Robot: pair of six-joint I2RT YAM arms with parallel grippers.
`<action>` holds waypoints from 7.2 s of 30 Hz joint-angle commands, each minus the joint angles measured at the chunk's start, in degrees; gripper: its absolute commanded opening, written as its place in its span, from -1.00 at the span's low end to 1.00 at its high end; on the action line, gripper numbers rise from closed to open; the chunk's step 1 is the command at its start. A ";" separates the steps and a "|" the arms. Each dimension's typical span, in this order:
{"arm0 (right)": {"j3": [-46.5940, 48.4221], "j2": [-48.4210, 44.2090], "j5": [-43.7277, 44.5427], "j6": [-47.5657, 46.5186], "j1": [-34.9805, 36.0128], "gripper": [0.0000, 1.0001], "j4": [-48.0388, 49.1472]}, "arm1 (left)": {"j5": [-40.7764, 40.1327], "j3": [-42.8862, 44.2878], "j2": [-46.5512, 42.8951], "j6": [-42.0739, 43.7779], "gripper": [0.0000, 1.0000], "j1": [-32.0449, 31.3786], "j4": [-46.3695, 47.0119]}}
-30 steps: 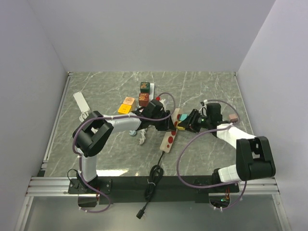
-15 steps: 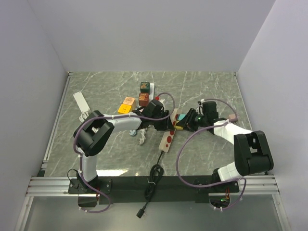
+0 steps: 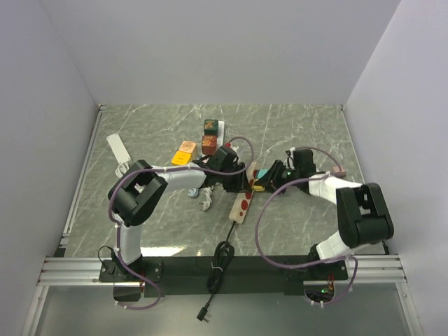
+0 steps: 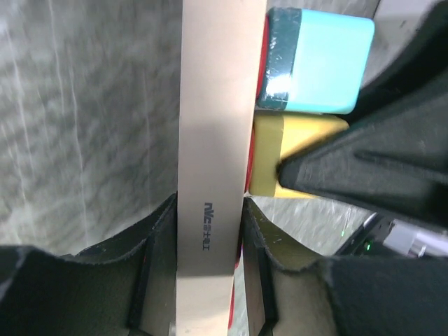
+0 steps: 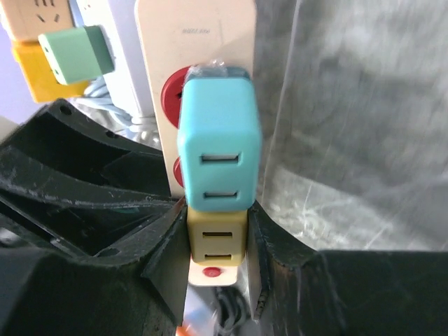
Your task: Pull the plug off the socket
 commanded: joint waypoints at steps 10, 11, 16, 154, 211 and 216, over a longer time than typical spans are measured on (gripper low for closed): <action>4.64 3.43 -9.07 -2.91 -7.52 -1.00 -1.33 | -15.17 -5.92 -0.57 1.20 -0.99 4.28 -6.76; 2.97 0.10 -8.01 -1.94 -6.82 -1.00 0.76 | -15.18 -5.56 -0.39 1.20 -0.99 4.28 -6.93; -8.46 -10.81 0.06 5.18 0.28 -1.00 3.87 | -15.35 -1.88 1.80 1.46 -0.99 4.37 -7.81; 24.39 21.25 -5.45 -10.63 0.48 -1.00 -5.35 | 0.39 0.33 2.95 4.19 -0.99 3.05 -5.35; 6.97 -4.24 -2.27 -2.01 -3.99 -1.00 -3.42 | -7.88 2.44 6.91 3.66 -0.99 3.93 -9.22; 15.95 6.21 -8.34 -3.09 -9.36 -1.00 -5.73 | -8.05 -1.95 4.98 3.22 -0.99 3.93 -7.99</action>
